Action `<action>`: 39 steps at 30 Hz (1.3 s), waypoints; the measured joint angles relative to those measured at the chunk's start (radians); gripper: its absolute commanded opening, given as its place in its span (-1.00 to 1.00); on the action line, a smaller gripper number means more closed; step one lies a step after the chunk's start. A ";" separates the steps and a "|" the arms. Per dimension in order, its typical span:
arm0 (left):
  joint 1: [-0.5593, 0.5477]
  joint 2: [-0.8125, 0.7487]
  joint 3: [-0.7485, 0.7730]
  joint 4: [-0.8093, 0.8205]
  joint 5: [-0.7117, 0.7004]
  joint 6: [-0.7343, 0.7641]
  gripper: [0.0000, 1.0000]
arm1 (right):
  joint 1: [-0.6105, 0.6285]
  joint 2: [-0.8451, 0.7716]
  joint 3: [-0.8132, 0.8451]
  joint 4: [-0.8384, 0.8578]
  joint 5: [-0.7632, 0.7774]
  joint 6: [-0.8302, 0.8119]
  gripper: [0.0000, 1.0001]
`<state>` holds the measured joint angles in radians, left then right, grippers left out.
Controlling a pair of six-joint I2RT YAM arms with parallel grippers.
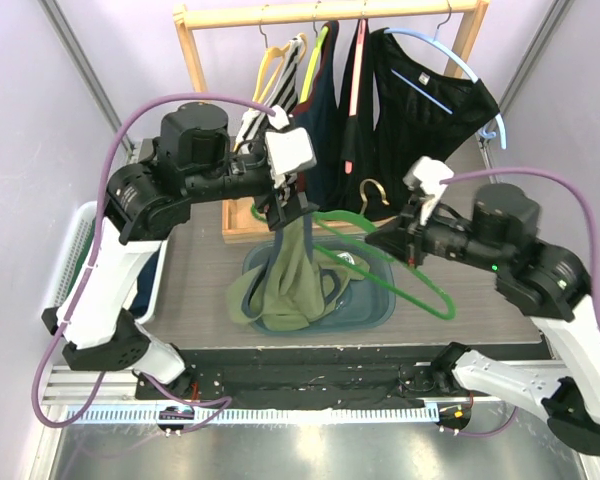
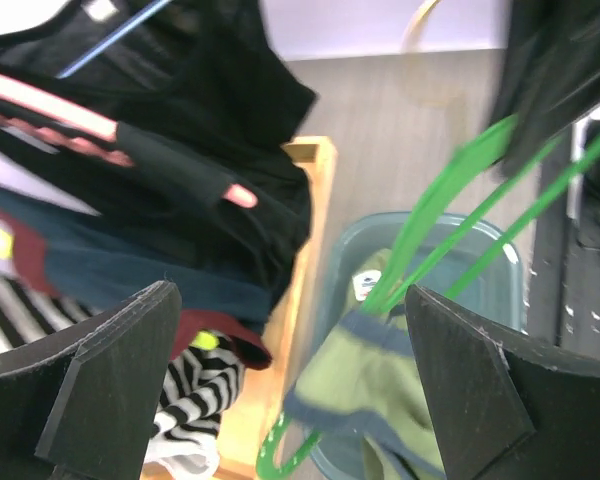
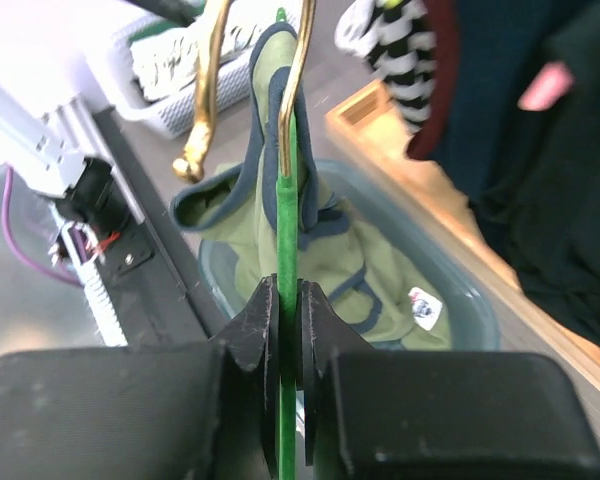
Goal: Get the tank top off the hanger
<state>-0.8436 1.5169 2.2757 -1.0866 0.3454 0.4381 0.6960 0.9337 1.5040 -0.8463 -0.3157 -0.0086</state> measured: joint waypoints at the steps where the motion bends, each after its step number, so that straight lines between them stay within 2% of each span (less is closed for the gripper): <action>1: -0.003 -0.007 -0.005 0.022 -0.019 -0.008 0.99 | 0.000 -0.022 0.000 -0.002 0.018 0.007 -0.98; 4: -0.020 -0.047 -0.087 0.058 -0.084 -0.022 0.82 | 0.000 -0.090 0.000 -0.009 0.062 0.022 -0.98; 6: -0.029 -0.079 -0.170 0.072 -0.113 -0.037 0.55 | 0.000 -0.111 0.000 -0.011 0.076 0.027 -0.98; 8: -0.034 -0.106 -0.250 0.074 -0.138 -0.049 0.42 | 0.000 -0.139 0.000 -0.011 0.089 0.034 -0.98; 10: -0.034 -0.119 -0.309 0.074 -0.156 -0.056 0.39 | 0.000 -0.146 0.002 -0.012 0.097 0.039 -0.98; 13: -0.034 -0.119 -0.338 0.073 -0.172 -0.063 0.33 | 0.000 -0.132 0.002 -0.023 0.099 0.042 -0.98; 16: -0.034 -0.120 -0.339 0.074 -0.180 -0.068 0.07 | 0.000 -0.110 0.002 -0.023 0.101 0.047 -0.98; 17: -0.034 -0.120 -0.339 0.075 -0.180 -0.069 -0.08 | 0.000 -0.105 0.002 -0.023 0.102 0.048 -0.98; 19: -0.035 -0.119 -0.339 0.075 -0.179 -0.072 -0.15 | 0.000 -0.101 0.002 -0.023 0.105 0.050 -0.98; 24: -0.047 -0.116 -0.331 0.075 -0.192 -0.060 -0.10 | 0.000 -0.096 0.002 -0.023 0.121 0.049 -0.98; 25: -0.049 -0.116 -0.329 0.077 -0.203 -0.055 0.32 | 0.000 -0.096 0.002 -0.023 0.126 0.049 -0.98; 26: -0.052 -0.116 -0.328 0.080 -0.221 -0.049 0.49 | 0.000 -0.097 0.002 -0.023 0.130 0.049 -0.98; 30: -0.056 -0.117 -0.326 0.113 -0.337 -0.014 0.66 | 0.000 -0.096 0.001 -0.023 0.150 0.048 -0.98; 32: -0.056 -0.124 -0.328 0.121 -0.371 -0.012 0.63 | 0.000 -0.096 0.001 -0.023 0.154 0.048 -0.98; 33: -0.055 -0.128 -0.330 0.121 -0.379 -0.013 0.53 | 0.000 -0.096 0.001 -0.023 0.154 0.048 -0.98; 34: -0.055 -0.133 -0.332 0.121 -0.380 -0.016 0.32 | 0.000 -0.096 0.001 -0.023 0.154 0.048 -0.98; 35: -0.055 -0.139 -0.332 0.120 -0.379 -0.020 0.25 | 0.000 -0.095 0.001 -0.023 0.154 0.048 -0.98; 39: -0.056 -0.156 -0.336 0.097 -0.307 -0.066 0.18 | 0.000 -0.085 0.002 -0.023 0.151 0.049 -0.98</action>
<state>-0.8993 1.3609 1.9392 -0.9897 0.0387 0.3717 0.6960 0.8486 1.5059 -0.8692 -0.1650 0.0402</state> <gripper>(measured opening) 0.602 0.101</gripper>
